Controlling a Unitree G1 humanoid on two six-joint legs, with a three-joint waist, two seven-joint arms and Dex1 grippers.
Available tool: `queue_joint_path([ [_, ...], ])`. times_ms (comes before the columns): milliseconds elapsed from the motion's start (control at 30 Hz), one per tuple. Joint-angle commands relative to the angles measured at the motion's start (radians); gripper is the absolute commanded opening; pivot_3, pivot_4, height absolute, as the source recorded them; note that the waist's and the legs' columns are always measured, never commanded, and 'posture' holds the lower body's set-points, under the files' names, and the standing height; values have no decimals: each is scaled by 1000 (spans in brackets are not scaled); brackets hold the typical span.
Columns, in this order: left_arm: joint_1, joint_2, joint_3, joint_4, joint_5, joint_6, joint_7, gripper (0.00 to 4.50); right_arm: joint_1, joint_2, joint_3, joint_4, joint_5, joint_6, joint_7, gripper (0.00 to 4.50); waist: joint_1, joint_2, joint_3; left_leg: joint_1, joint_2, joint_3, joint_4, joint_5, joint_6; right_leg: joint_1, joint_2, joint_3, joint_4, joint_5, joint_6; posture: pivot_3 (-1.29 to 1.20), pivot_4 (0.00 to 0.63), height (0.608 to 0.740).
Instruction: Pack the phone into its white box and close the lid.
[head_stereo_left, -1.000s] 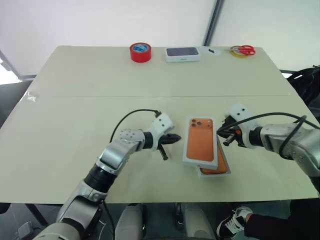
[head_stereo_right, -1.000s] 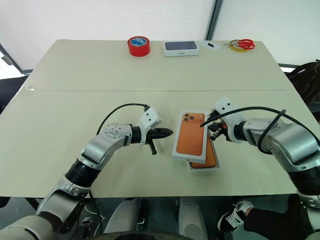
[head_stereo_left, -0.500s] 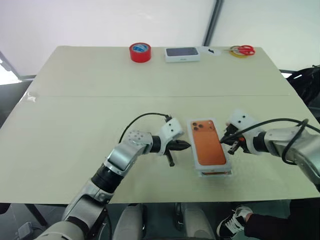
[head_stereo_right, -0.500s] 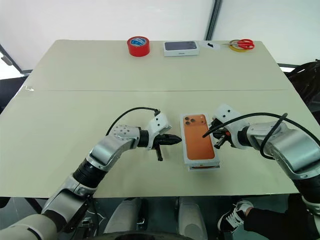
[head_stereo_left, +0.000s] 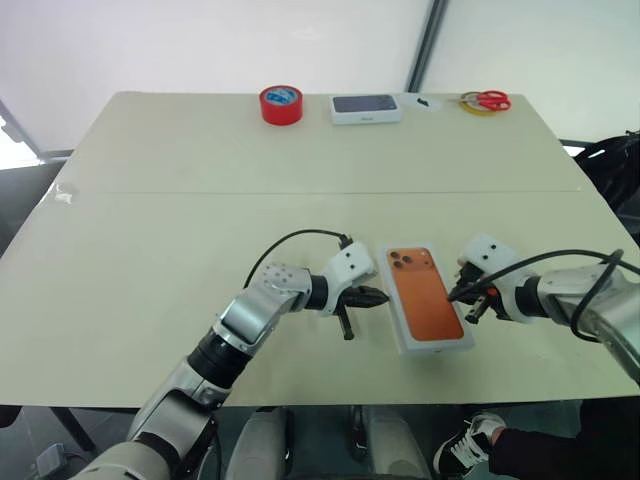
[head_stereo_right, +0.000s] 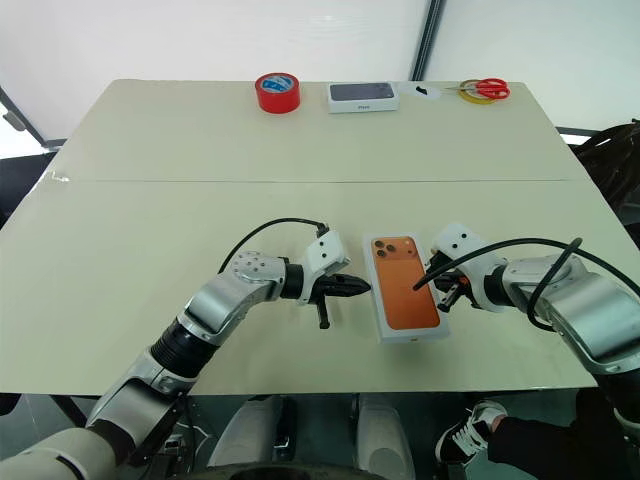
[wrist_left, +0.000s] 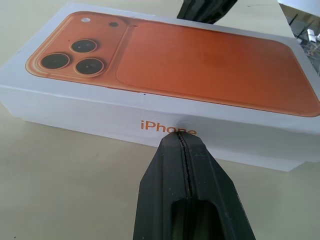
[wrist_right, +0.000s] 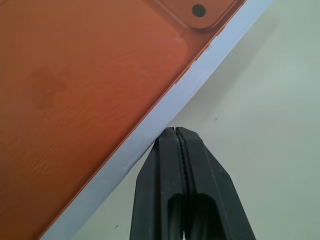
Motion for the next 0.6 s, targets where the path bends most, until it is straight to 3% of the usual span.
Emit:
queue_joint_path([
  [33, -28, -21, -21, -38, 1, -23, -10, 0, 0, -9, -37, -56, -5, -11, 19, 26, 0, 0, 0, 0, 0, 0, 0, 0, 0, 0, 0, 0, 0, 0, 0, 0, 150, 732],
  [333, -14, 16, 40, -24, -13, -13, 0, 0, 35, -59, -108, -37, -37, -58, 64, 26, 0, 0, 0, 0, 0, 0, 0, 0, 0, 0, 0, 0, 0, 0, 0, 0, 150, 732],
  [600, -75, -30, 146, -13, -67, 14, 52, 0, 194, -92, -320, -47, -10, -185, 213, 26, 5, 0, 0, 0, 0, 0, 0, 0, 0, 1, 0, 0, 0, 1, 3, 0, 150, 732],
])
